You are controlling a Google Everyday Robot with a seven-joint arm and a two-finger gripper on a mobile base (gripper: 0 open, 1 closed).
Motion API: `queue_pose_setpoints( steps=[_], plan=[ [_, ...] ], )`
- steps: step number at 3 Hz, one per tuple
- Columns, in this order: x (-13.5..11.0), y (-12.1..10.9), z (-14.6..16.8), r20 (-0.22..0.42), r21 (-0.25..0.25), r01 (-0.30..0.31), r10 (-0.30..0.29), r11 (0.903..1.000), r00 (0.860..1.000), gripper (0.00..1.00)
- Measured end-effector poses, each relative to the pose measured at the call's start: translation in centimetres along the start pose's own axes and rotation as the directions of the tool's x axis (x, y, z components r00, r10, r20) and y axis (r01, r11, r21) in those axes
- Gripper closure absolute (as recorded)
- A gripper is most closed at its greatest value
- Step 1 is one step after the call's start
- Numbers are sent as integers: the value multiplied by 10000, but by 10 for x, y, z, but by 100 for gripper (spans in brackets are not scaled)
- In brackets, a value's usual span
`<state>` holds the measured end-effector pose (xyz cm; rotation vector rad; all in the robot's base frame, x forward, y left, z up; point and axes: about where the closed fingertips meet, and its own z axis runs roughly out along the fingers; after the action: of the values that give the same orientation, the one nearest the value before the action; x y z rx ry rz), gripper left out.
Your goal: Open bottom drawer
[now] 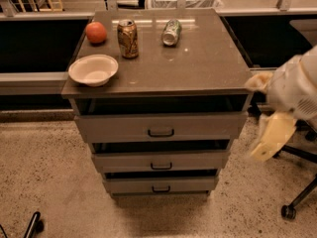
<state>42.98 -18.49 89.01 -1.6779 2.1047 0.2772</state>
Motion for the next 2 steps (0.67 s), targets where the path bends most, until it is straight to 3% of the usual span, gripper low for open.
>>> queue_pose_setpoints(
  steps=[1, 2],
  plan=[
    [13, 67, 74, 2089, -1236, 58, 203, 9923, 9777, 0],
    [15, 76, 75, 2001, -1367, 23, 253, 9906, 9794, 0]
  ],
)
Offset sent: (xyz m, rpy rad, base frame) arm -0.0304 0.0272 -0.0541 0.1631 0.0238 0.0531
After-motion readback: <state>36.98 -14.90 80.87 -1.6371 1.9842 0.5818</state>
